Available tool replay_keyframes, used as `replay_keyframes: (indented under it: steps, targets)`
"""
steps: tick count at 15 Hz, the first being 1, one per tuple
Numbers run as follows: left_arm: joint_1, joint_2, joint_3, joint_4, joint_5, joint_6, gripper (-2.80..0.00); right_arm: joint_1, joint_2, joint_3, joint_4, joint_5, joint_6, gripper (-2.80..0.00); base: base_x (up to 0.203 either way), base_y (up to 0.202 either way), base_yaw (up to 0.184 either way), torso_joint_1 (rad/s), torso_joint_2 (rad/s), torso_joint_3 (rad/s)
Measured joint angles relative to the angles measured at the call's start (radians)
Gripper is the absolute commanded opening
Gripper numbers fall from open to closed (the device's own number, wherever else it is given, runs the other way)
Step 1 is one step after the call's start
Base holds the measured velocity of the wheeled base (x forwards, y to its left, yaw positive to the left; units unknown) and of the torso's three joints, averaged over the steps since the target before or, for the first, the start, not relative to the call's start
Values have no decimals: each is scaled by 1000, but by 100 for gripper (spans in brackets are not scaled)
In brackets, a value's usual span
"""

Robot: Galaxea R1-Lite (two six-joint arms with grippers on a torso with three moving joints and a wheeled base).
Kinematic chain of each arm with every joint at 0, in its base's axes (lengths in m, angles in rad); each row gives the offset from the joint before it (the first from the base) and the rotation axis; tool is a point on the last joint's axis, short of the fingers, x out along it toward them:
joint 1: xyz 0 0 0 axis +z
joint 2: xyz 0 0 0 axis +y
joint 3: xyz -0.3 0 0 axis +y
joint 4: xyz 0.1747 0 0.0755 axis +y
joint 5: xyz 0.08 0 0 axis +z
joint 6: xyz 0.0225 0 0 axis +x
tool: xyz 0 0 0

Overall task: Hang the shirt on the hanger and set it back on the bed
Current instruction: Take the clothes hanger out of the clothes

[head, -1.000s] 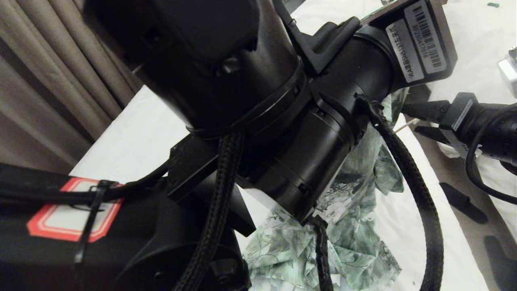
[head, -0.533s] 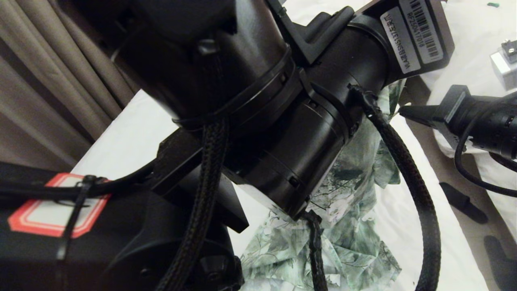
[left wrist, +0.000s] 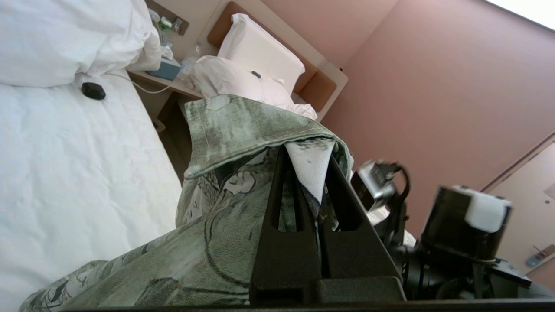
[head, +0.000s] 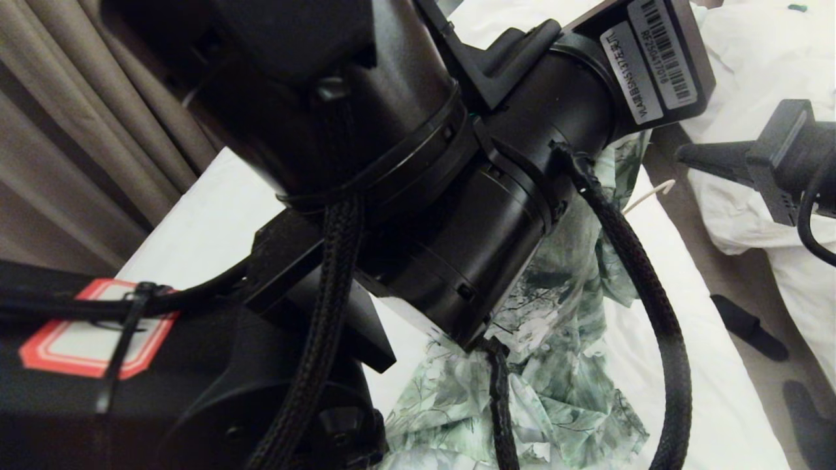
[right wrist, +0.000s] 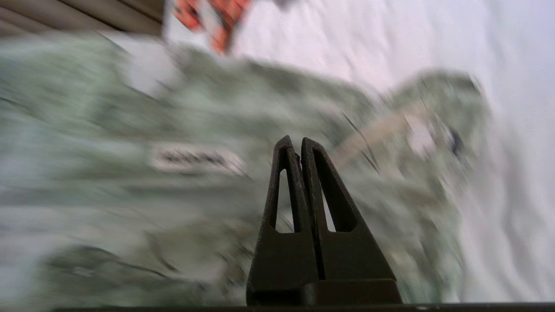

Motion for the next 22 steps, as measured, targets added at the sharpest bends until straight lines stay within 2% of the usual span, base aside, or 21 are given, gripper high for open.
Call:
replay_keyframes:
  steps: [2,3,5,7,12,16,22]
  targets:
    - [1,-1,-1,0,0,0,-280,0,-4,-34,128,-25,1,-280,0,0,0,0,0,0]
    - [1,-2,-1,2,0,1,-280,0,-2,-70,214,-70,3,0,0,0,0,0,0,0]
    - [1,-6,-1,2,0,1,-280,11,5,-125,376,-217,3,0,0,0,0,0,0,0]
    - [2,-10,-1,3,-1,1,-280,35,5,-127,390,-282,5,0,0,0,0,0,0,0]
    - [1,-27,-6,26,-5,1,-280,155,35,40,42,-444,2,0,0,0,0,0,0,0]
    - [1,-46,-11,54,-7,3,-280,178,81,89,-149,-433,-7,0,0,0,0,0,0,0]
    - [1,-69,-16,60,-7,3,-280,134,180,96,-347,-278,-14,0,0,0,0,0,0,0]
